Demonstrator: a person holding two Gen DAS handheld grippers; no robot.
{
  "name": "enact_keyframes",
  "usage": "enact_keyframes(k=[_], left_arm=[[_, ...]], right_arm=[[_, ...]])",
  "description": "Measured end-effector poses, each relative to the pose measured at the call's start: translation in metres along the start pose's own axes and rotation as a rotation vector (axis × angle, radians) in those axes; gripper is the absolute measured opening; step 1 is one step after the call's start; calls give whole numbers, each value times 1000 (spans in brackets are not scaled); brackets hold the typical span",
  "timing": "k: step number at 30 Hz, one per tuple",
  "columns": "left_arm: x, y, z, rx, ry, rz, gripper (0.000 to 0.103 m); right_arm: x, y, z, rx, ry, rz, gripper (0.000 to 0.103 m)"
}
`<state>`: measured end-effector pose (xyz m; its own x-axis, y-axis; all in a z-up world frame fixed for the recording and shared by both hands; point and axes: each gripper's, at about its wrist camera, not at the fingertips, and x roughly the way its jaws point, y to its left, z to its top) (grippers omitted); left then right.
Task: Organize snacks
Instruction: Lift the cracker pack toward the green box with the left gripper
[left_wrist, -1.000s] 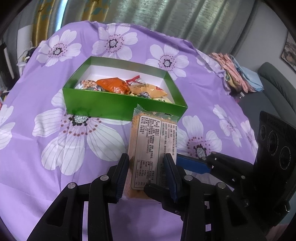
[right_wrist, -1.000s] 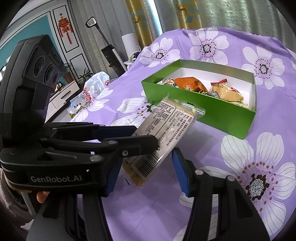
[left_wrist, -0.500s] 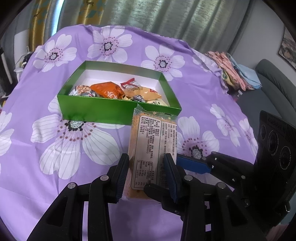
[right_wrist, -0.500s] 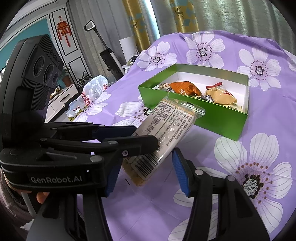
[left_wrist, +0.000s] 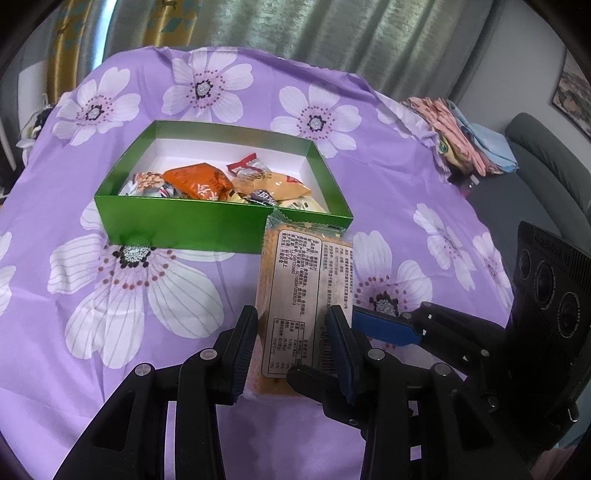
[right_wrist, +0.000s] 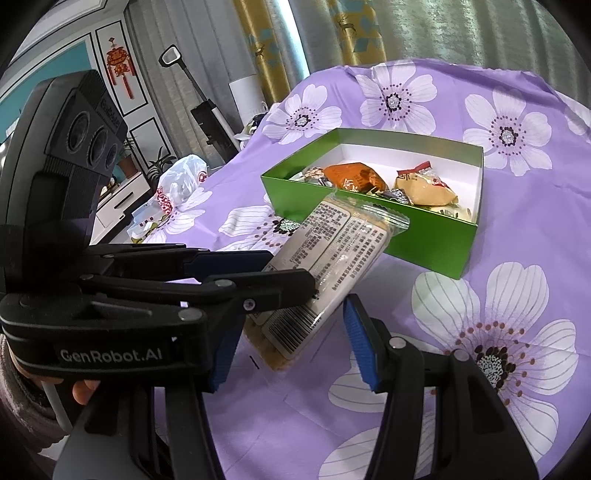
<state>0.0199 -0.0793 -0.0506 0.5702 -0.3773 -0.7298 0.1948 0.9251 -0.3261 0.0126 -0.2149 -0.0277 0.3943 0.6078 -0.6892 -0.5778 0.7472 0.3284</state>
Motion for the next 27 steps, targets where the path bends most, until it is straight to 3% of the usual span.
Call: enact_keyframes(k=[27], left_arm=[[2,-7,9,21,-9,1,39]], right_arm=[[-6,-6,3,6,-25,-9,55]])
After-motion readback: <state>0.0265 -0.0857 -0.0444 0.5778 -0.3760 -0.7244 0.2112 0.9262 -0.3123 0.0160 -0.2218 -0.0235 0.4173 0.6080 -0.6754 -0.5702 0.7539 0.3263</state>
